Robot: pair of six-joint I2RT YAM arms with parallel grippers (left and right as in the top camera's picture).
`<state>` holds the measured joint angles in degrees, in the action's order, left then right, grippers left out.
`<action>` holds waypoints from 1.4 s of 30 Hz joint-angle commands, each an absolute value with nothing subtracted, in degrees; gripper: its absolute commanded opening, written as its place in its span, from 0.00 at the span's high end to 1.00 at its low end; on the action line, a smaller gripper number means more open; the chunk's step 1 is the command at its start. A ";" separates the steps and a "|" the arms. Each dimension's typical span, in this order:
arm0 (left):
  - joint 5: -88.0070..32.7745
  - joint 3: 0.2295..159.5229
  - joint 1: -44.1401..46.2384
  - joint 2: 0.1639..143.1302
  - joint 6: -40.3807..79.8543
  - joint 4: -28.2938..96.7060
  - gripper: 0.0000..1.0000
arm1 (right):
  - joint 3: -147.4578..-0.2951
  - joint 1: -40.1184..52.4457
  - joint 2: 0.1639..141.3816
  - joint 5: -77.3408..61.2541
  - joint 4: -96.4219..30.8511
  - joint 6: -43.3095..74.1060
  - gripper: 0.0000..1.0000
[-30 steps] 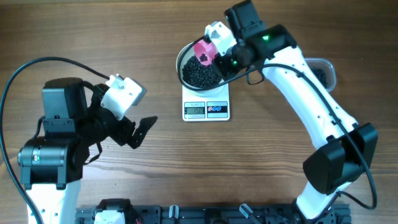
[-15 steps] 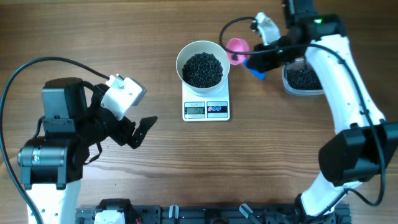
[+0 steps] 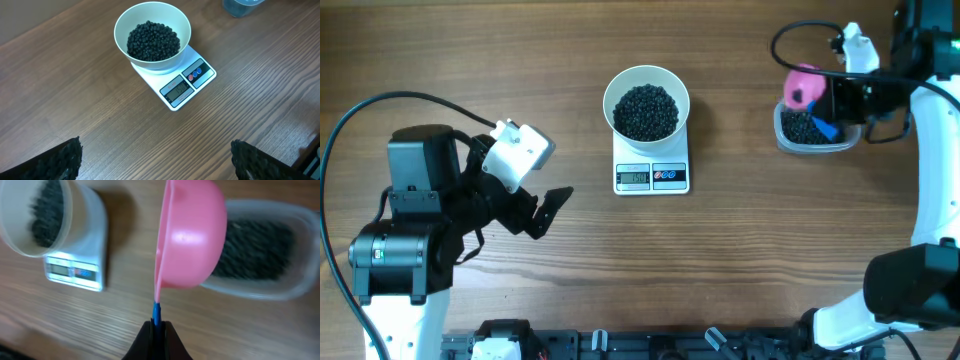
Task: Scoop item into bowl and weigh 150g on scale
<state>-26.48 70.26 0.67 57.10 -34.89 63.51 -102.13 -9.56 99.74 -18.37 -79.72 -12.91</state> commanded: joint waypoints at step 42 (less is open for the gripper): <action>-27.40 71.31 0.40 57.17 -35.77 63.55 0.00 | -115.61 2.42 94.06 2.04 -92.20 -2.37 0.96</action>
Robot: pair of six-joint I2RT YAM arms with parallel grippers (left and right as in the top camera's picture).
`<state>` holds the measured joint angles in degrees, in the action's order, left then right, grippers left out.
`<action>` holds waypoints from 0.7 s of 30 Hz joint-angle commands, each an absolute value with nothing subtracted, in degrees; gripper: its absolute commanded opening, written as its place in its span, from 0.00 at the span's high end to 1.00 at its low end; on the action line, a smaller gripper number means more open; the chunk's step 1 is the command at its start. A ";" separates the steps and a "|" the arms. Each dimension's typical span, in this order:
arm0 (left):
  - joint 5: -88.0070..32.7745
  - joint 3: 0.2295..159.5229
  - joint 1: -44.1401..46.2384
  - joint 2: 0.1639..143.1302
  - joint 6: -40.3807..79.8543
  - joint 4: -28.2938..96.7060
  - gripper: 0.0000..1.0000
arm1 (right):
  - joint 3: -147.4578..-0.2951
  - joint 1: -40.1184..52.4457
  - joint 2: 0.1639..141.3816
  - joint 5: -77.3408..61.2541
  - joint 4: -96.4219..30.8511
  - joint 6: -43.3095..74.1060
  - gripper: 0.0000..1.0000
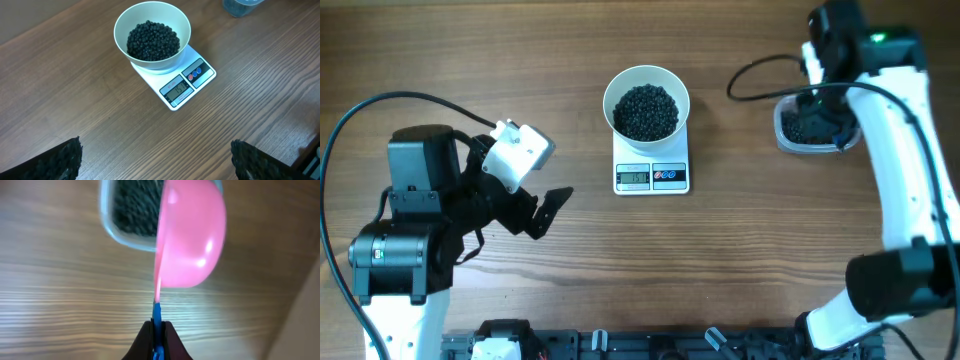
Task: Scoop item into bowl and weigh 150g on scale
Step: 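Lower the pink scoop onto the table left of the tub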
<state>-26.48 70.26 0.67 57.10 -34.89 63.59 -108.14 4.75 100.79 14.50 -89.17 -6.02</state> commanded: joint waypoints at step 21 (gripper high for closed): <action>-27.40 71.31 0.40 57.17 -35.77 63.55 0.00 | -63.59 -10.57 53.17 -33.93 -67.81 12.08 0.96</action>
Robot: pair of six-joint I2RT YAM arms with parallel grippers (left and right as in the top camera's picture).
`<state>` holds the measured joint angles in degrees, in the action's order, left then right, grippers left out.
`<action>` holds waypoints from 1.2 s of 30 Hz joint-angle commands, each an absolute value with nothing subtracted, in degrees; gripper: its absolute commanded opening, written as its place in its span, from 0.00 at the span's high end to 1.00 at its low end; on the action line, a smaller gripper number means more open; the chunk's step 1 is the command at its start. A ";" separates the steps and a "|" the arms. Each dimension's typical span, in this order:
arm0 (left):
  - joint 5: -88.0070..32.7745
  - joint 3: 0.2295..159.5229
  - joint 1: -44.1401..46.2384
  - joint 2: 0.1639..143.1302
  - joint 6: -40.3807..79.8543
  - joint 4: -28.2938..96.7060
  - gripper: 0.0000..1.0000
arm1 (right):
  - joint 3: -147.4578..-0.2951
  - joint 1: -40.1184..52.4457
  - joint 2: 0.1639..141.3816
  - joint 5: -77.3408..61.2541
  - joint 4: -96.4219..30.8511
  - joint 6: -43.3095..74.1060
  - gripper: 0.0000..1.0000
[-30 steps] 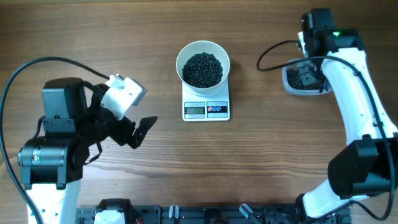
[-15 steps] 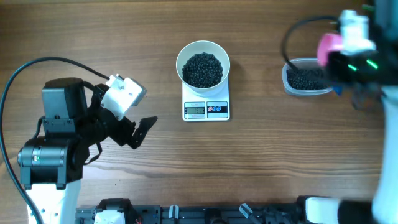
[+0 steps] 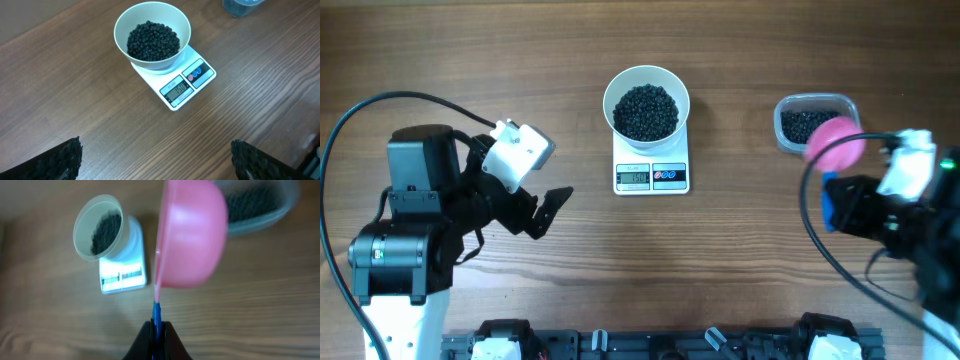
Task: Scoop item into bowl and weigh 150g on scale
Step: 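Lower the pink scoop onto the table left of the tub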
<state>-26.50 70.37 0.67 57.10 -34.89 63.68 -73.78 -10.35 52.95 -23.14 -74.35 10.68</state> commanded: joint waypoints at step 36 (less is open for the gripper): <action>-27.40 71.31 0.40 57.17 -35.77 63.55 0.00 | -35.97 -10.57 86.39 -39.97 -25.87 18.41 0.89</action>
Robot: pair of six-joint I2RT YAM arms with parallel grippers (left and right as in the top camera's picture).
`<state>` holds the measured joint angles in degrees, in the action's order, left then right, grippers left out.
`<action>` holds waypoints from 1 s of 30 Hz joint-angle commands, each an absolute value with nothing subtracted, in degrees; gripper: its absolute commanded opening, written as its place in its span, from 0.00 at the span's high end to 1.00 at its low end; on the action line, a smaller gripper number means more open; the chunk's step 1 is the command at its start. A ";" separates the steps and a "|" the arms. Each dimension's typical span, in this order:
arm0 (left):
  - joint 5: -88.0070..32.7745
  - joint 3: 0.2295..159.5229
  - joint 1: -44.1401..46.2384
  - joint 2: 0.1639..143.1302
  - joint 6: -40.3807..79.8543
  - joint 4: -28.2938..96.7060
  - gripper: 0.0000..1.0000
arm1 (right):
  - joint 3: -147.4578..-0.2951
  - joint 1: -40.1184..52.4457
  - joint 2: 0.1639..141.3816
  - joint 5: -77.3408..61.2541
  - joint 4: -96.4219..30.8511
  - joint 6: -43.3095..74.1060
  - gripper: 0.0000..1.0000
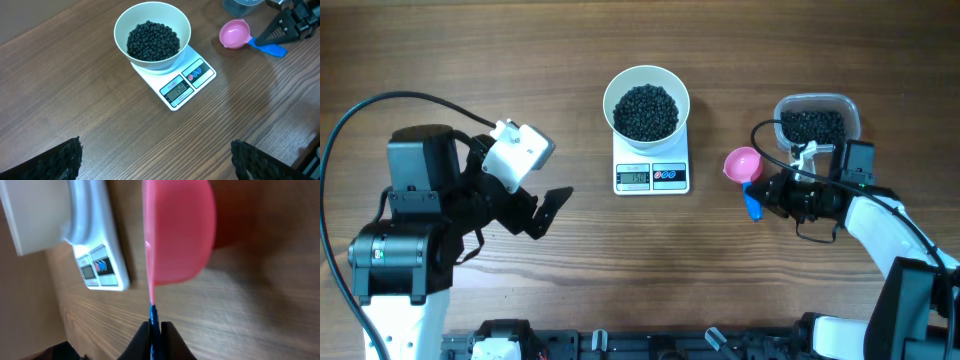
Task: Scoop item into bowl and weigh 150g on scale
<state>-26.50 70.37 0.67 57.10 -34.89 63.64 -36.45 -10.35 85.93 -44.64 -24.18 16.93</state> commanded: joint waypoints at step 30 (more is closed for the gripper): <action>-27.40 71.31 0.40 57.17 -35.77 63.55 0.00 | -49.28 -10.57 45.91 -29.56 -18.11 19.64 0.00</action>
<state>-26.50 70.37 0.67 57.10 -34.89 63.64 -48.82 -10.35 50.41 -32.93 -17.89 20.93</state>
